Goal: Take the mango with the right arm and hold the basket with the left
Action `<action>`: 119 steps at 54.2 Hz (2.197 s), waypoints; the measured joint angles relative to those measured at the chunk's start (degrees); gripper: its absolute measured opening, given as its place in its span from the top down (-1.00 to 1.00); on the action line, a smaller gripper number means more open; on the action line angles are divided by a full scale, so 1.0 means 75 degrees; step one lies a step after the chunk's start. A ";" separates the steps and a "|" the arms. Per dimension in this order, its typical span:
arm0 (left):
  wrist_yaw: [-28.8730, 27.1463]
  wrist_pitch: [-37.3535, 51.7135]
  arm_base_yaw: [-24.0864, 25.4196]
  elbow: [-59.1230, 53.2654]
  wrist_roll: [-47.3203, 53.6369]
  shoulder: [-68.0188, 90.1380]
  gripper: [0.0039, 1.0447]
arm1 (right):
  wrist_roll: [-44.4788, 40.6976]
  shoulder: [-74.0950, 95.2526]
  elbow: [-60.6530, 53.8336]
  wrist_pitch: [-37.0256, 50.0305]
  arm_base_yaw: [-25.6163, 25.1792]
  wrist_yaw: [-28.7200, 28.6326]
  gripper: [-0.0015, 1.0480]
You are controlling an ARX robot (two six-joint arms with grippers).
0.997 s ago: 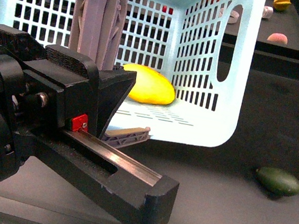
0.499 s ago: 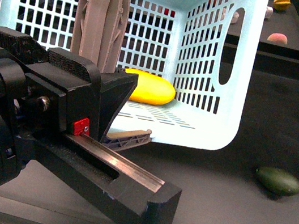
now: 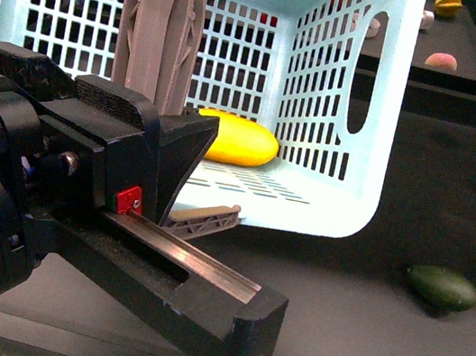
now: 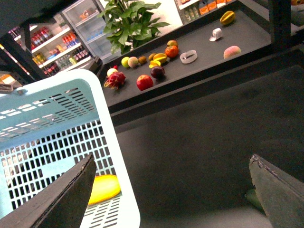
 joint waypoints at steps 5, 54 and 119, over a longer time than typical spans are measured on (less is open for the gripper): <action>0.0000 0.0000 0.0000 0.0000 0.0020 0.0000 0.85 | 0.0000 0.0006 -0.0003 -0.0003 -0.0003 0.0000 -0.84; 0.0009 0.0000 0.0000 0.0000 0.0012 0.0000 0.85 | -0.3450 -0.2116 -0.1443 0.0408 -0.0667 -0.0184 0.96; 0.0012 0.0000 0.0000 0.0000 0.0012 0.0000 0.85 | -0.3459 -0.5208 -0.1437 -0.2687 -0.0667 -0.0210 0.96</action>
